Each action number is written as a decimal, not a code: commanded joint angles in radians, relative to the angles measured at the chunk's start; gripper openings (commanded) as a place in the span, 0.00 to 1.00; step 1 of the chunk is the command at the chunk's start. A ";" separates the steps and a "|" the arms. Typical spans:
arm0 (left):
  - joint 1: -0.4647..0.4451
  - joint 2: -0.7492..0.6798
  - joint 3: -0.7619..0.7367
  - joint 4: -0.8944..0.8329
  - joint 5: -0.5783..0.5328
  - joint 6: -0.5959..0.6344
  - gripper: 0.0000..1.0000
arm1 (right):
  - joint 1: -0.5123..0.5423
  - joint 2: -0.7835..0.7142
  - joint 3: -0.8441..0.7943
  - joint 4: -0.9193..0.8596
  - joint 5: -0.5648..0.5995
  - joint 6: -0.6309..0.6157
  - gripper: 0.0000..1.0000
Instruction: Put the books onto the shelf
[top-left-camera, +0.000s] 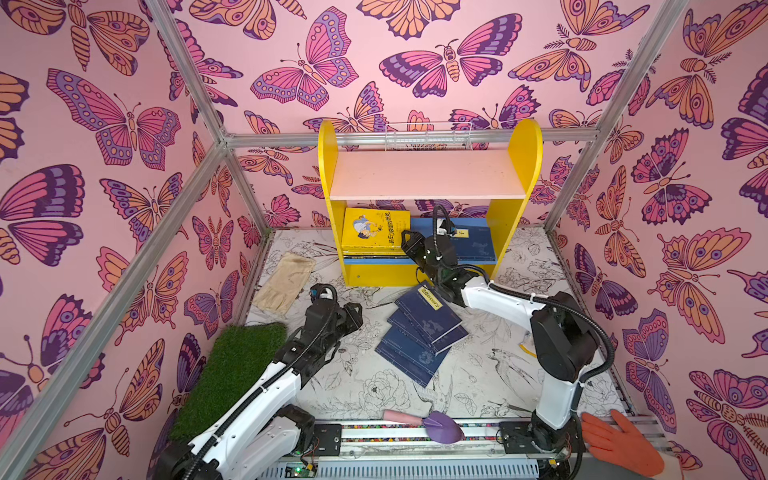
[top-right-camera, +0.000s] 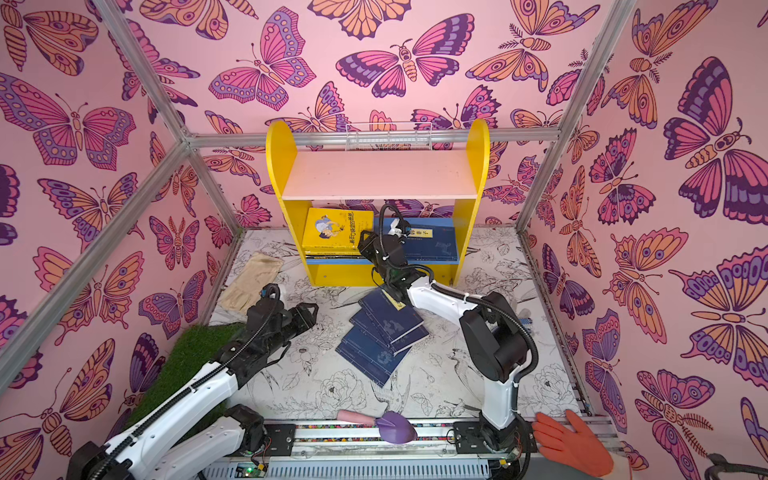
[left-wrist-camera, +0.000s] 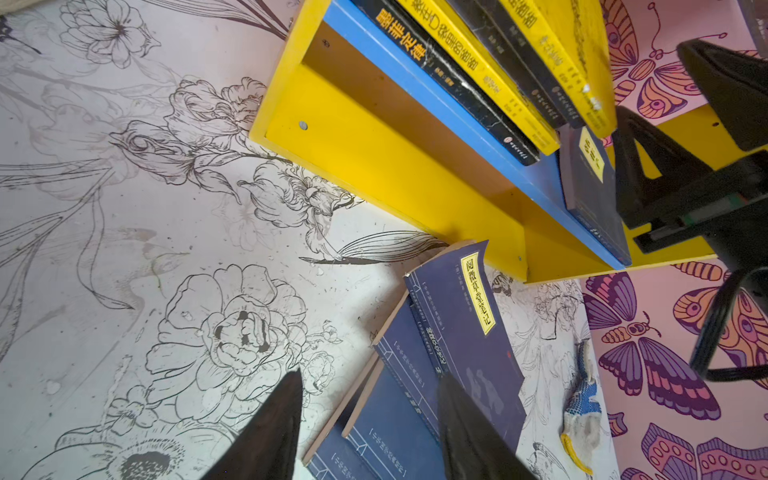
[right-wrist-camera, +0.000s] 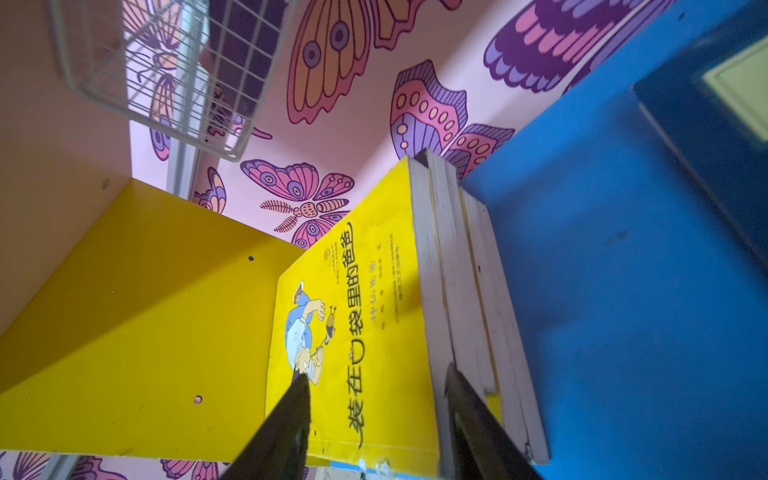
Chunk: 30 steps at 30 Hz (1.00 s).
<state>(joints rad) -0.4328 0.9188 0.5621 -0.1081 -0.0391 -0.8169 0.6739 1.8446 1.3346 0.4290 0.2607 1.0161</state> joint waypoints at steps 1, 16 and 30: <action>0.011 0.016 0.028 0.034 0.026 0.017 0.55 | -0.035 -0.077 -0.012 -0.032 -0.039 -0.132 0.56; 0.077 0.049 -0.006 0.024 0.028 -0.090 0.54 | -0.008 -0.112 0.235 -0.740 -0.357 -0.838 0.43; 0.092 -0.005 -0.046 -0.056 0.011 -0.125 0.54 | 0.095 0.205 0.655 -0.971 -0.257 -0.815 0.24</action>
<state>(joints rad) -0.3470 0.9466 0.5415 -0.1165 -0.0006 -0.9340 0.7692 2.0056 1.9171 -0.4572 -0.0399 0.2089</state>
